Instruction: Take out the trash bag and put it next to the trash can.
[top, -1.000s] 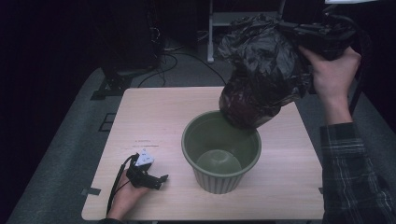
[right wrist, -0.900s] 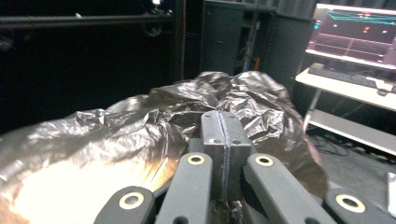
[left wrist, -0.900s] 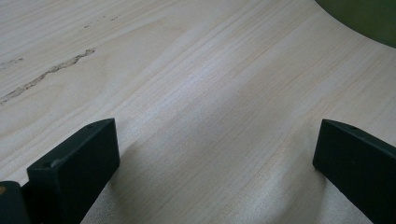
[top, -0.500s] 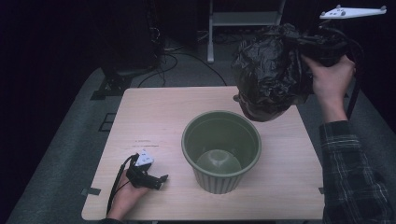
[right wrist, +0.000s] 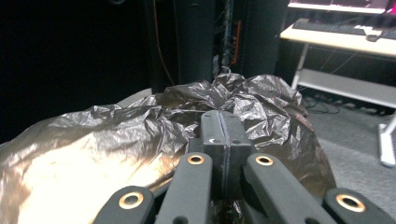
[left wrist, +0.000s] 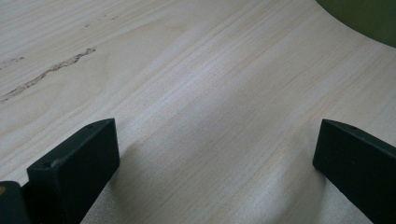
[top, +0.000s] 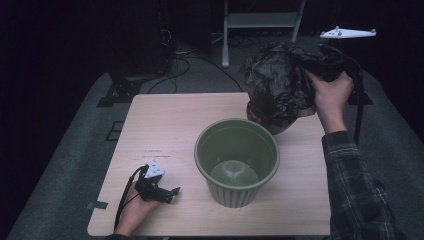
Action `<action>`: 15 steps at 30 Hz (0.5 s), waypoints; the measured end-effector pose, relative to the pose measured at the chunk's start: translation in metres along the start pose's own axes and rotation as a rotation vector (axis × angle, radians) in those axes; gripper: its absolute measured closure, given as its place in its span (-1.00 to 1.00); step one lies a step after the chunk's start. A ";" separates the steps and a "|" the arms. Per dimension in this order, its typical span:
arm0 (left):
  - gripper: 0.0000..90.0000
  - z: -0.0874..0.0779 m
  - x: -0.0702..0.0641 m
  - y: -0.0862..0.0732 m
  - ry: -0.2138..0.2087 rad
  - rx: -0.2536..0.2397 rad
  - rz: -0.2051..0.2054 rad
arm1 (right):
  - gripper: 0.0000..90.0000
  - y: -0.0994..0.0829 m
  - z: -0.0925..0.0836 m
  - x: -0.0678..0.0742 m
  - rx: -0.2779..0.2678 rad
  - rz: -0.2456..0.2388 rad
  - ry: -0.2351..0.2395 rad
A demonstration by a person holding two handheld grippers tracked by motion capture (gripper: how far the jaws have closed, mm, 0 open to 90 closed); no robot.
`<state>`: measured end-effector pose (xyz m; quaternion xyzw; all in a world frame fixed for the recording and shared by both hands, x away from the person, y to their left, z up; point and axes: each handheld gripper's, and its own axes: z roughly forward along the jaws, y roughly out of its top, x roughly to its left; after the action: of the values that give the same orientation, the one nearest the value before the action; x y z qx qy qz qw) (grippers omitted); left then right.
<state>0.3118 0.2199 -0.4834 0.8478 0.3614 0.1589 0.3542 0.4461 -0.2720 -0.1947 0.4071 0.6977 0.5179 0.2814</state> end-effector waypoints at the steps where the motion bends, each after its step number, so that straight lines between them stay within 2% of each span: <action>1: -1.00 0.000 0.000 0.000 0.000 0.000 0.000 | 1.00 -0.005 0.010 0.001 0.009 0.000 0.001; 3: -1.00 0.000 0.000 0.000 0.000 0.001 0.001 | 1.00 -0.007 0.015 0.001 0.013 0.004 0.006; 6: -1.00 0.000 0.000 0.000 0.000 0.001 0.001 | 1.00 -0.014 0.031 0.005 0.027 0.004 -0.004; 7: -1.00 0.000 0.000 0.000 0.000 0.001 0.002 | 1.00 -0.018 0.042 0.006 0.035 0.005 -0.008; 8: -1.00 0.000 0.000 0.000 0.000 0.000 0.002 | 1.00 -0.018 0.042 0.006 0.035 0.005 -0.008; 9: -1.00 0.000 0.000 0.000 0.001 -0.001 0.002 | 1.00 -0.021 0.051 0.006 0.044 0.012 -0.009; 10: -1.00 0.000 0.000 0.000 0.001 -0.001 0.002 | 1.00 -0.021 0.051 0.006 0.044 0.012 -0.009; 15: -1.00 0.000 0.000 0.000 0.001 -0.001 0.002 | 1.00 -0.031 0.073 0.011 0.078 0.010 -0.021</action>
<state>0.3118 0.2200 -0.4834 0.8479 0.3607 0.1595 0.3542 0.4911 -0.2304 -0.2460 0.4267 0.7124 0.4874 0.2700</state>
